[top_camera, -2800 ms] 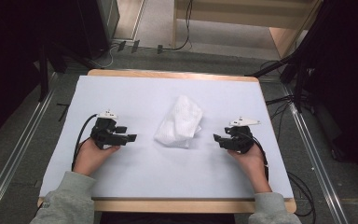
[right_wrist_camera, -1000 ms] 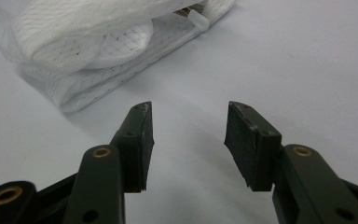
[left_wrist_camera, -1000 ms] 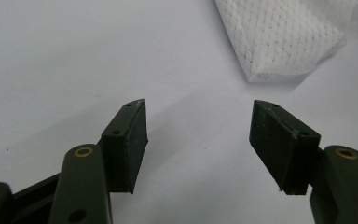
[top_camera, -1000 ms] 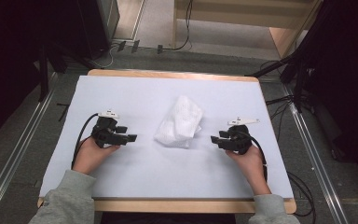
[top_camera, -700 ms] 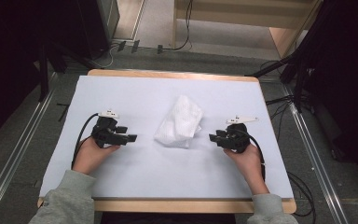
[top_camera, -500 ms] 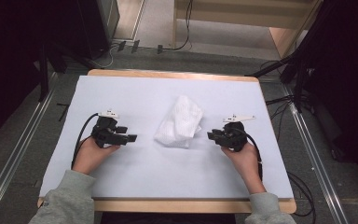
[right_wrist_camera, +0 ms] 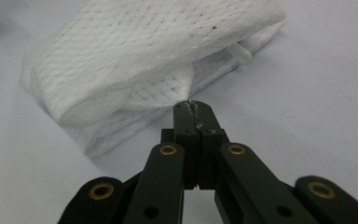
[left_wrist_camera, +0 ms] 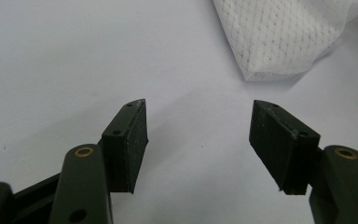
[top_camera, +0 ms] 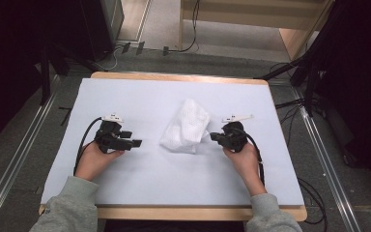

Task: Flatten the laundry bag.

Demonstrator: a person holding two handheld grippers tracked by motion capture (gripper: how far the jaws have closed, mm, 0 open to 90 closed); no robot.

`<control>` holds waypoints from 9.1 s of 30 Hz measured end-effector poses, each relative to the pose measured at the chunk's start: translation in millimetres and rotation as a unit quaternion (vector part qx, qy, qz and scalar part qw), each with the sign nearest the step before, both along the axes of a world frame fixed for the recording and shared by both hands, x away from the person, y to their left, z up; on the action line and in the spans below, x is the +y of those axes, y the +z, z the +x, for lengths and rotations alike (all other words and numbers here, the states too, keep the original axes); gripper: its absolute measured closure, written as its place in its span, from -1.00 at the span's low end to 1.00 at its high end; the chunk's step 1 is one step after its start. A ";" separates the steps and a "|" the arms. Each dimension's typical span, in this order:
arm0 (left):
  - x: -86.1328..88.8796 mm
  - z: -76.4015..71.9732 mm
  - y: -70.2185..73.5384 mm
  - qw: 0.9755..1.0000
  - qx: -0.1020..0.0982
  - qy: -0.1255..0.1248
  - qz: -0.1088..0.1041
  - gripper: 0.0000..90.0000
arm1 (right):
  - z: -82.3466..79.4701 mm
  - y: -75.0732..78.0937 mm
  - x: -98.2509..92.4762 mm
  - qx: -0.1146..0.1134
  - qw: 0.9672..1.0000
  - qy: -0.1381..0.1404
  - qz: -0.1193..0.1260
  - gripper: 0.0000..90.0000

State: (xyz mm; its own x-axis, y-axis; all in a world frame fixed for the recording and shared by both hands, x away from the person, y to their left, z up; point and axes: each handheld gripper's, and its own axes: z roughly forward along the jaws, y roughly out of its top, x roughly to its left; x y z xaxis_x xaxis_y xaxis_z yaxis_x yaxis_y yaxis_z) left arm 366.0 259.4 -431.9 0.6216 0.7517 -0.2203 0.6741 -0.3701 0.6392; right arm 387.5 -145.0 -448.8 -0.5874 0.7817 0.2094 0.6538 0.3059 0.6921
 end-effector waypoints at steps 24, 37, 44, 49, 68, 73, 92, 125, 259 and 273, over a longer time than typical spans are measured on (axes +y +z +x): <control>8.2 -6.5 -0.6 1.000 0.003 0.010 0.000 -0.16 | 12.1 0.3 34.7 0.003 1.000 0.030 0.006 1.00; 17.6 -14.0 -0.6 1.000 0.003 0.026 0.000 -0.16 | 21.5 15.5 52.9 -0.008 0.999 0.046 0.011 1.00; 21.7 -19.4 -1.0 0.999 0.003 0.035 -0.001 -0.16 | 27.8 22.4 67.5 -0.013 0.998 0.062 0.006 1.00; 23.9 -22.7 -1.0 0.999 0.002 0.039 -0.003 -0.16 | 32.4 27.5 79.6 -0.015 0.997 0.073 0.005 1.00; 17.7 -30.2 -2.0 1.000 0.001 0.032 0.000 -0.16 | 39.5 48.8 117.9 -0.041 0.992 0.120 0.009 0.99; 17.0 -30.1 -1.9 1.000 0.001 0.031 0.000 -0.16 | 39.6 56.9 96.9 -0.041 0.994 0.104 0.013 0.94; 10.0 -22.4 -1.9 1.000 0.001 0.019 0.000 -0.16 | 59.8 19.4 67.2 0.028 0.998 0.060 0.010 0.46; -63.7 38.6 38.3 0.999 -0.023 -0.032 -0.005 -0.12 | -14.4 29.3 90.6 0.009 0.992 0.126 0.003 0.96; 39.5 21.0 12.3 0.995 0.030 0.083 -0.046 -0.02 | -56.5 34.4 53.9 -0.003 0.990 0.140 -0.001 0.95; 25.2 3.0 3.8 0.996 0.052 0.060 -0.046 -0.03 | -87.7 17.9 74.3 0.021 0.985 0.172 -0.013 0.95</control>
State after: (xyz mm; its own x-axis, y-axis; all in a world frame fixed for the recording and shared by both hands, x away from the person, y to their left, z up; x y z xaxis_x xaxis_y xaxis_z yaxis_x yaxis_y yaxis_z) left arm 368.9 284.6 -428.1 0.4989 0.7925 -0.3507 0.7742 -0.2258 0.5913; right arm 299.8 -70.7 -430.9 -0.8093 0.5441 0.2213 0.5366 0.5319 0.6551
